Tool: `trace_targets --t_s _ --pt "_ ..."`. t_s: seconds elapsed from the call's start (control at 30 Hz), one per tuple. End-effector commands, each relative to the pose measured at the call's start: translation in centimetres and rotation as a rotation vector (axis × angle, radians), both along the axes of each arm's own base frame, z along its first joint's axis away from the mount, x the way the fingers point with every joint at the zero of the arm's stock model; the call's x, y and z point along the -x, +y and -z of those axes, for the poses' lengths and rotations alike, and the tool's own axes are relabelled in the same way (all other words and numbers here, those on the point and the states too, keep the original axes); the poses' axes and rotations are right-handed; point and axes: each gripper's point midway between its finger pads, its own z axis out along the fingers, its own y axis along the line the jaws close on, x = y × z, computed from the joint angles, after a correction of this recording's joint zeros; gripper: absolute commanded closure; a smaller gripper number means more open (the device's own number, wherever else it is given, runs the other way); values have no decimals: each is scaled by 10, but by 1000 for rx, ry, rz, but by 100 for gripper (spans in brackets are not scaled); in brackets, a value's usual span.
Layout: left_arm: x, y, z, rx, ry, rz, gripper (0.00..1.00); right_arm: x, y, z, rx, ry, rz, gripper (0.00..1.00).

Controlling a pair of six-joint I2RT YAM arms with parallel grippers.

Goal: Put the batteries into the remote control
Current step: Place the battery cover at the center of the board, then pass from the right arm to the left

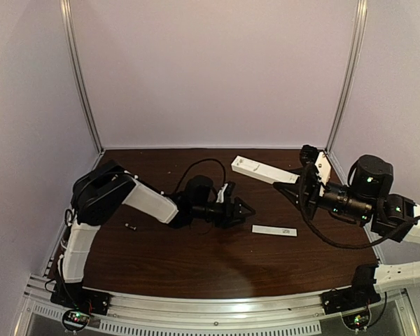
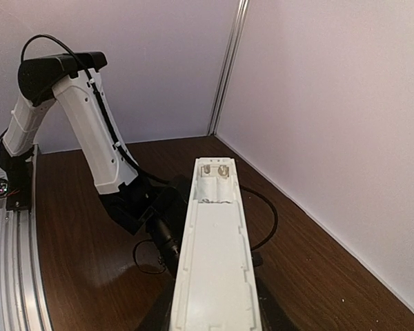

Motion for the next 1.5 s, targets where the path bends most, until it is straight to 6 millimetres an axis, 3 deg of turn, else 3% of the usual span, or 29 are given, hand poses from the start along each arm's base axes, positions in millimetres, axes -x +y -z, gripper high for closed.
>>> trace_targets --t_s 0.0,0.07,0.17,0.3,0.4,0.53,0.63,0.8,0.93,1.1,1.47 --pt "-19 28 -58 23 -142 -28 20 1 -1 -9 -27 -1 0 100" --pt "-29 44 -80 10 -216 -59 17 1 1 -7 -20 4 -5 100" --pt "-52 77 -104 -90 -335 -112 3 0 6 -2 12 12 -23 100" --pt "-71 132 -130 -158 -482 -192 3 4 14 2 41 11 -65 100" --pt "-73 167 -143 -195 -569 -231 2 7 24 13 93 27 -117 100" --pt "-52 191 -172 -183 -711 -205 3 13 38 18 127 36 -198 100" --pt "-24 199 -197 -145 -826 -121 3 16 46 19 132 32 -241 100" --pt "29 212 -223 -181 -1036 33 3 23 59 24 160 47 -323 100" --pt "80 210 -239 -170 -1199 199 5 31 68 31 169 70 -391 100" --pt "117 183 -229 -218 -1337 379 13 35 75 31 155 89 -434 100" --pt "135 132 -230 -190 -1404 506 20 45 90 34 128 138 -515 100"
